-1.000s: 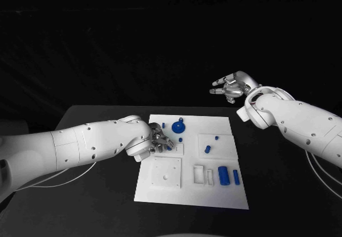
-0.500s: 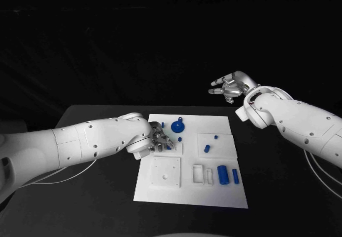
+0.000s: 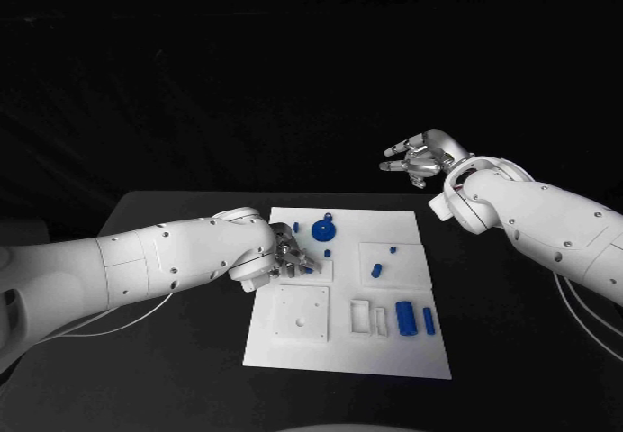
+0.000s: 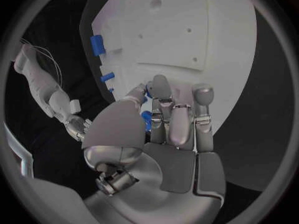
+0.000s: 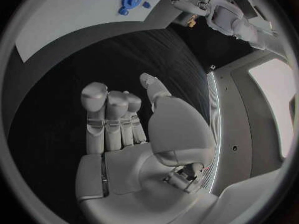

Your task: Assemble the parts on the task board

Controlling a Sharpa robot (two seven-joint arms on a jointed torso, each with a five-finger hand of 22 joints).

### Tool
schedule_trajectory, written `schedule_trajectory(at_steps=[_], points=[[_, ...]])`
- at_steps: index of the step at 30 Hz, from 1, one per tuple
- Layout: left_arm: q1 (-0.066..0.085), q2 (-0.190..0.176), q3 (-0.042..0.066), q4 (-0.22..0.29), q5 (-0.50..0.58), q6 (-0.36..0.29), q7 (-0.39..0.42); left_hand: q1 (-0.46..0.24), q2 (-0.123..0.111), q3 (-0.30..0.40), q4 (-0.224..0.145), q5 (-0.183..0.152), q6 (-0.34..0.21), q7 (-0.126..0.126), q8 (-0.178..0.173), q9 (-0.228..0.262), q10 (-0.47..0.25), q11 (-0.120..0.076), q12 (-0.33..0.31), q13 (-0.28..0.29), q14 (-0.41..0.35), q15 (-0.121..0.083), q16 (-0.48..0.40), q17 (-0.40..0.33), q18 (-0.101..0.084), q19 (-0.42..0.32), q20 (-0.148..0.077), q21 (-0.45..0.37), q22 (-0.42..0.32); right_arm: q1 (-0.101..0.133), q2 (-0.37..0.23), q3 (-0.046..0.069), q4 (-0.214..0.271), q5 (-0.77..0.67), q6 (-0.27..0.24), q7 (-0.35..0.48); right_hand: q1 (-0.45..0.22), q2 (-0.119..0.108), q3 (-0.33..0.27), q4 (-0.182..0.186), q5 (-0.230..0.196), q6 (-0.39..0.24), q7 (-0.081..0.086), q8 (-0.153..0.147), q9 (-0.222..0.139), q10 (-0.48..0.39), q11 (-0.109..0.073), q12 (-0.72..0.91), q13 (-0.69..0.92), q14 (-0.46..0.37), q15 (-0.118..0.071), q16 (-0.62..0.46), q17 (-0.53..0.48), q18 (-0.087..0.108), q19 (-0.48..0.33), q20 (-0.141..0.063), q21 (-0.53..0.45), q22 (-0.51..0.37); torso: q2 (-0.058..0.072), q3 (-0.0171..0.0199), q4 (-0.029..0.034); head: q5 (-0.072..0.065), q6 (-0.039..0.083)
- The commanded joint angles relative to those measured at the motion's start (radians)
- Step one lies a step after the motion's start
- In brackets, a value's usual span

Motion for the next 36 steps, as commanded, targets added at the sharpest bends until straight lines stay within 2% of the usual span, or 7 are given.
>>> schedule_trajectory(at_steps=[1,12,20,26,29,32,36], points=[[-0.006,-0.001,-0.004,-0.002,-0.024,0.008,-0.021,0.007,-0.028,0.008,0.042,-0.021,0.009,0.003,0.004,-0.001,0.050,-0.005,-0.005,-0.001,-0.001,-0.002,-0.003,-0.001,-0.016,-0.001,-0.009,-0.005,0.047,-0.001,-0.001,0.000,0.002,-0.008,0.011,0.003,-0.014,0.001,0.005,0.000,0.003,0.007,0.002,-0.003,-0.002,-0.007,0.002,-0.006,-0.001,-0.003,-0.001,-0.003,-0.001,0.010,0.024,0.003,-0.005,0.088,0.000,-0.0007,-0.0003,-0.001,0.000],[-0.006,-0.014,-0.004,0.004,-0.036,0.008,-0.017,0.031,-0.082,0.005,0.120,-0.058,0.017,0.004,0.004,0.003,0.050,-0.005,-0.004,-0.003,-0.002,-0.003,-0.005,-0.001,-0.022,0.000,-0.015,-0.015,0.048,-0.003,-0.005,0.000,0.003,-0.008,0.009,0.003,-0.014,0.001,0.003,0.000,0.003,0.006,0.002,-0.003,-0.002,-0.008,0.002,-0.009,-0.003,-0.003,-0.001,-0.005,-0.002,0.010,0.024,0.003,-0.007,0.088,0.000,-0.0008,0.0001,-0.003,0.000],[-0.006,-0.031,-0.003,0.017,-0.060,0.008,-0.017,-0.006,-0.123,-0.012,0.180,-0.150,0.021,0.006,0.004,0.005,0.050,-0.005,-0.005,-0.005,-0.002,-0.005,-0.005,0.001,-0.024,0.001,-0.020,-0.016,0.048,-0.008,-0.007,0.000,0.004,-0.008,0.008,0.004,-0.014,0.001,0.003,0.000,0.003,0.006,0.002,-0.003,-0.002,-0.008,0.002,-0.009,-0.003,-0.003,-0.001,-0.005,-0.002,0.010,0.024,0.003,-0.007,0.088,0.000,-0.0010,-0.0001,-0.007,0.001],[-0.001,-0.041,0.000,0.029,-0.063,0.007,-0.015,-0.052,-0.143,-0.033,0.187,-0.151,0.019,0.005,0.003,0.004,0.050,-0.007,-0.004,-0.010,-0.003,-0.008,-0.004,0.002,-0.030,0.001,-0.028,-0.016,0.048,-0.013,-0.006,0.000,0.004,-0.008,0.008,0.005,-0.014,0.001,0.003,0.000,0.003,0.006,0.002,-0.003,-0.002,-0.008,0.002,-0.009,-0.003,-0.003,-0.001,-0.005,-0.002,0.010,0.024,0.003,-0.007,0.088,0.000,0.0005,-0.0004,-0.006,0.002],[0.005,-0.048,0.004,0.035,-0.050,0.006,-0.014,-0.072,-0.136,-0.143,0.191,-0.151,0.014,0.006,0.003,0.001,0.050,-0.007,-0.005,-0.014,-0.004,-0.008,-0.006,0.000,-0.034,0.000,-0.033,-0.020,0.046,-0.015,-0.006,0.000,0.002,-0.008,0.008,0.005,-0.014,0.002,0.001,0.001,0.002,0.004,0.002,-0.003,-0.001,-0.009,0.002,-0.009,-0.003,-0.003,-0.001,-0.005,-0.002,0.011,0.024,0.003,-0.008,0.088,0.000,0.0011,-0.0005,-0.004,0.005],[0.011,-0.052,0.007,0.038,-0.044,0.006,-0.013,-0.084,-0.140,-0.157,0.191,-0.151,0.011,0.007,0.002,-0.001,0.050,-0.007,-0.007,-0.016,-0.005,-0.009,-0.008,-0.003,-0.036,-0.001,-0.037,-0.023,0.046,-0.016,-0.006,0.000,0.002,-0.007,0.007,0.005,-0.014,0.002,0.001,0.001,0.002,0.004,0.002,-0.003,-0.001,-0.009,0.002,-0.009,-0.003,-0.003,-0.001,-0.005,-0.002,0.011,0.024,0.003,-0.008,0.088,-0.001,0.0011,-0.0005,-0.004,0.007],[0.019,-0.057,0.024,0.038,-0.026,0.007,-0.010,-0.089,-0.142,-0.179,0.191,-0.151,-0.007,0.012,0.001,-0.033,0.049,-0.005,-0.016,-0.025,-0.007,-0.012,-0.020,-0.016,-0.050,-0.006,-0.053,-0.040,0.041,-0.018,-0.007,0.000,0.001,-0.007,0.008,0.005,-0.014,0.002,0.001,0.001,0.002,0.004,0.002,-0.003,-0.001,-0.009,0.002,-0.009,-0.003,-0.003,-0.001,-0.005,-0.002,0.011,0.024,0.003,-0.008,0.088,0.000,0.0004,-0.0010,-0.003,0.009]])
